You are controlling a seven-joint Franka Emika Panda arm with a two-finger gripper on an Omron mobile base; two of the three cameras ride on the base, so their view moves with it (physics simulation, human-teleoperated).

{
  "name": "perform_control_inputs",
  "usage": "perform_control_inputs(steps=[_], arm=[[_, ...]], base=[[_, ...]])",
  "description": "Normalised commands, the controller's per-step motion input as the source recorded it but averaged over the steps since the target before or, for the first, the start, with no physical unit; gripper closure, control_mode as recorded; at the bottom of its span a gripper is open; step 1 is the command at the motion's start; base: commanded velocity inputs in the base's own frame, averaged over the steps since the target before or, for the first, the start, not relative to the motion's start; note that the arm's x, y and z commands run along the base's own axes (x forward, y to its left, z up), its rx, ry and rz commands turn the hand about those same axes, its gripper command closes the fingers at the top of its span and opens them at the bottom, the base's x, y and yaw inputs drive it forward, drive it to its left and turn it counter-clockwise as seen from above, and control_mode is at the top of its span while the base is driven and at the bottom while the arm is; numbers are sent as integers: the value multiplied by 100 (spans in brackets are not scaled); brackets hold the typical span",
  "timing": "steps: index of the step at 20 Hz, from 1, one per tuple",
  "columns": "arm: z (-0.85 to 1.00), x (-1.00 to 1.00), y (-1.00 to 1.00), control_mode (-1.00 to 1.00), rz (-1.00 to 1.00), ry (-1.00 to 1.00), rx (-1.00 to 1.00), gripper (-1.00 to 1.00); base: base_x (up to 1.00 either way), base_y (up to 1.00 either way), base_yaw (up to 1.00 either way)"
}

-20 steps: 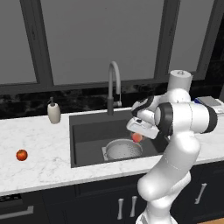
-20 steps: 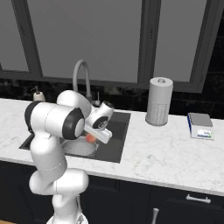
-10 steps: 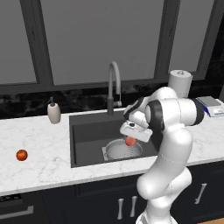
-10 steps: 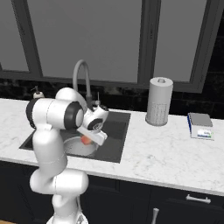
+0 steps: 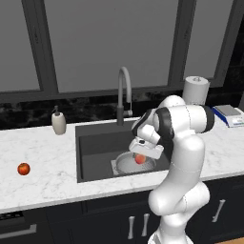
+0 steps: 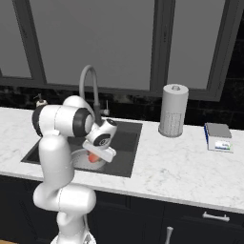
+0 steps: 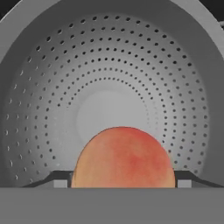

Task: Put the colander in the sink, put the peach, apple in the colander, and turn on the sink faucet and pour water over the colander.

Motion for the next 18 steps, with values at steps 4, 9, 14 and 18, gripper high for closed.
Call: perform_control_inputs(steps=[4, 9, 14, 18], arm=[[-20, 0, 0, -100, 6, 0, 0, 100], [-12, 0, 2, -100, 6, 0, 0, 100], [-3, -2, 15, -100, 5, 0, 0, -100], [3, -6, 13, -100, 3, 0, 0, -100]], base=[[0, 0, 0], [0, 0, 0], [0, 0, 0], [0, 0, 0]])
